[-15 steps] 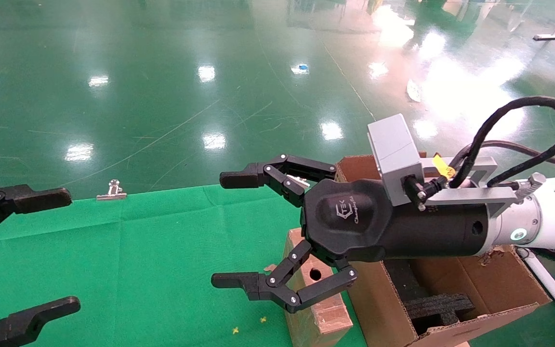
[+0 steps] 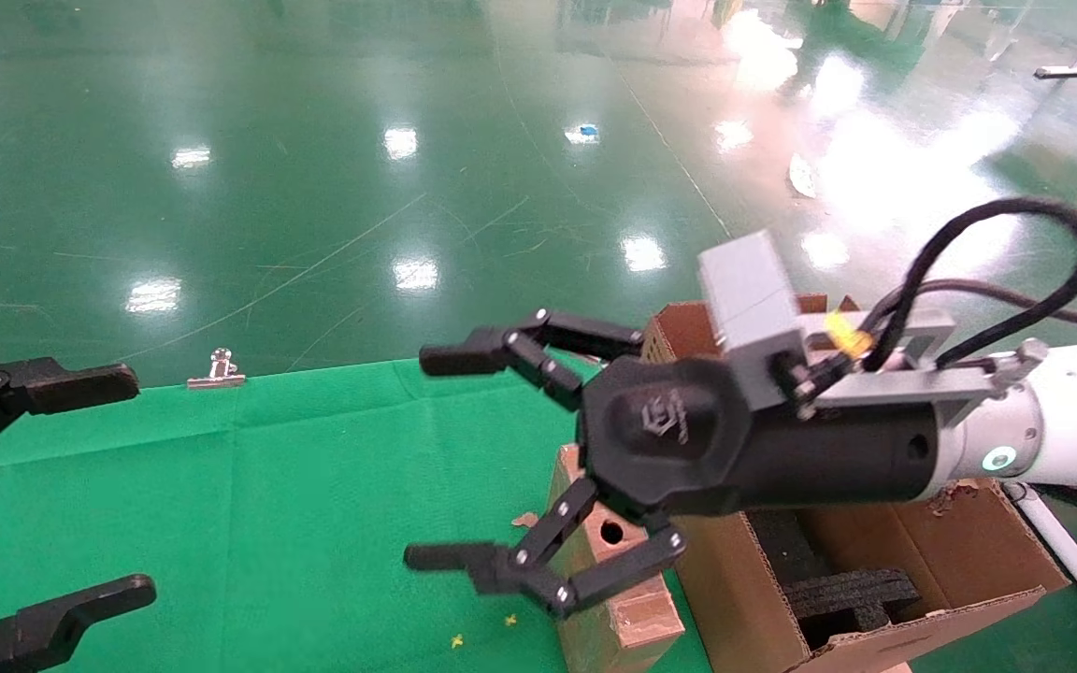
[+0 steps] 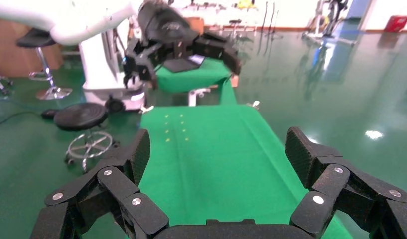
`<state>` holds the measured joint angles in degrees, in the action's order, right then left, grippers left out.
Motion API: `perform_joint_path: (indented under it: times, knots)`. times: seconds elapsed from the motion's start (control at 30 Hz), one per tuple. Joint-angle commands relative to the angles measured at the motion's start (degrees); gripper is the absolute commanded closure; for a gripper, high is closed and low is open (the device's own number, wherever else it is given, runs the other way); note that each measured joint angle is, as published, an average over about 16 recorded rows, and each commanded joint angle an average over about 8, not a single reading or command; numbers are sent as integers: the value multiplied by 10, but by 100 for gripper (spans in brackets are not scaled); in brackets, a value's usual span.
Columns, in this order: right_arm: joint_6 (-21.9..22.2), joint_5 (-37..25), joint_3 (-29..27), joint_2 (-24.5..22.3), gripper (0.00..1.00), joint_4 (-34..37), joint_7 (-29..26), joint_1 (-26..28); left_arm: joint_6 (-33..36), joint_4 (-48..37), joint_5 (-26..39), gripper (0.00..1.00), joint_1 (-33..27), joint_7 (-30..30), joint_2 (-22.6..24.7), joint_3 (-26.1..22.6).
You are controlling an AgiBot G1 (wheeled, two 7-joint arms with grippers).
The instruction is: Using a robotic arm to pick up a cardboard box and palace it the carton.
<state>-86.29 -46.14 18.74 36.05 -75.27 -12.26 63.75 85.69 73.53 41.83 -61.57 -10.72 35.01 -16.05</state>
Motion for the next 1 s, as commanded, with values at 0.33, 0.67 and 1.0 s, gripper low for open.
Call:
perform_joint_path:
  times: [0.33,0.67,1.0]
  knots:
    - [-37,-192,146,58,0,-23,-61,127,0,0,0,0,0,0,0,-1]
    - [-49,-281,360,89,0,-24,-96,336,0,0,-1,0,0,1,0,-1]
    - [-48,-272,543,71,0,-24,-142,523,0,0,-1,0,0,1,0,-1]
